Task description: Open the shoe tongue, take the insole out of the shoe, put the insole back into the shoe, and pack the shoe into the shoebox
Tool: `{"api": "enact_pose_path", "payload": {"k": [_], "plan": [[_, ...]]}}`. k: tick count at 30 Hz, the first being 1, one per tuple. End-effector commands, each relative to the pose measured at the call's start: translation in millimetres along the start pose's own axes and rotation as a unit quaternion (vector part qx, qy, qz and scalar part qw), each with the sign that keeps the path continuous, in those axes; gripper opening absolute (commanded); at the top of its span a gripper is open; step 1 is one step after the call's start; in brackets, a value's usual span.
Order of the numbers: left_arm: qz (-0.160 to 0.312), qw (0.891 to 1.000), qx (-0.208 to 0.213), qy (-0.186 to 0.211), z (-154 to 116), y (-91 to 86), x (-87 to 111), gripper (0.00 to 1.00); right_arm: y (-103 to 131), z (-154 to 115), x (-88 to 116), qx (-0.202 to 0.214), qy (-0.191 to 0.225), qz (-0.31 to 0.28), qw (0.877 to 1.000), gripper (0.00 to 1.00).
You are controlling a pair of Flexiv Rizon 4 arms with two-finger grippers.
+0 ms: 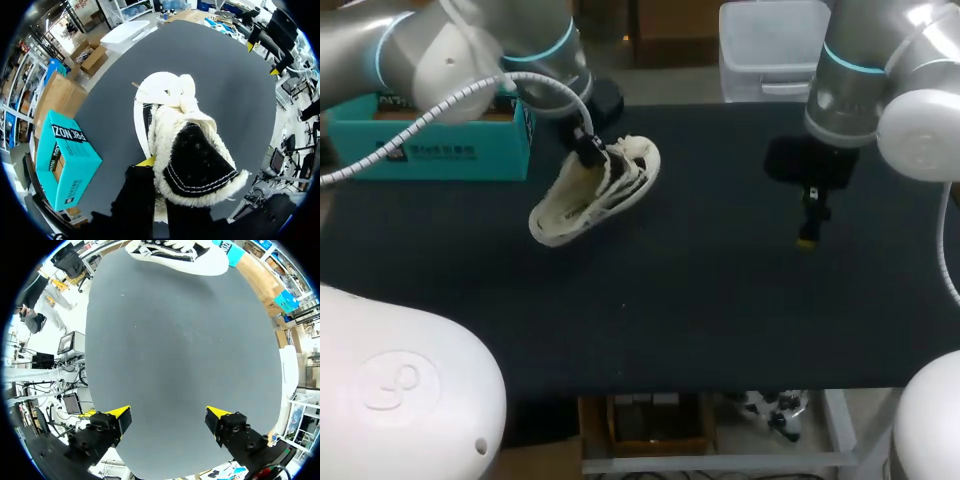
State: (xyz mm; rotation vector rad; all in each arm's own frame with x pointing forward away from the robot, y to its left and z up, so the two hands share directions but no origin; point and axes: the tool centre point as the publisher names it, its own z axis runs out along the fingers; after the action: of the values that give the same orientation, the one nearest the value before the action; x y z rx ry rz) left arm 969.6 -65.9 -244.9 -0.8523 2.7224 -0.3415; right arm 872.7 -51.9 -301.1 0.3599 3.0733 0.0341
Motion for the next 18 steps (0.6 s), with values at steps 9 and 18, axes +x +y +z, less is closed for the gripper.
{"api": "enact_pose_path", "payload": {"k": [9, 18], "plan": [[0.092, 0.995, 0.015, -0.024, -71.2, 7.8, -81.0, 0.00, -1.2, 0.0, 0.6, -0.001, -0.001, -0.001, 1.000, 1.00], [0.131, 0.988, 0.027, -0.077, -97.6, 15.2, -167.7, 0.00, -1.2, 0.0, 0.6, -0.001, -0.001, -0.001, 1.000, 1.00]]}}
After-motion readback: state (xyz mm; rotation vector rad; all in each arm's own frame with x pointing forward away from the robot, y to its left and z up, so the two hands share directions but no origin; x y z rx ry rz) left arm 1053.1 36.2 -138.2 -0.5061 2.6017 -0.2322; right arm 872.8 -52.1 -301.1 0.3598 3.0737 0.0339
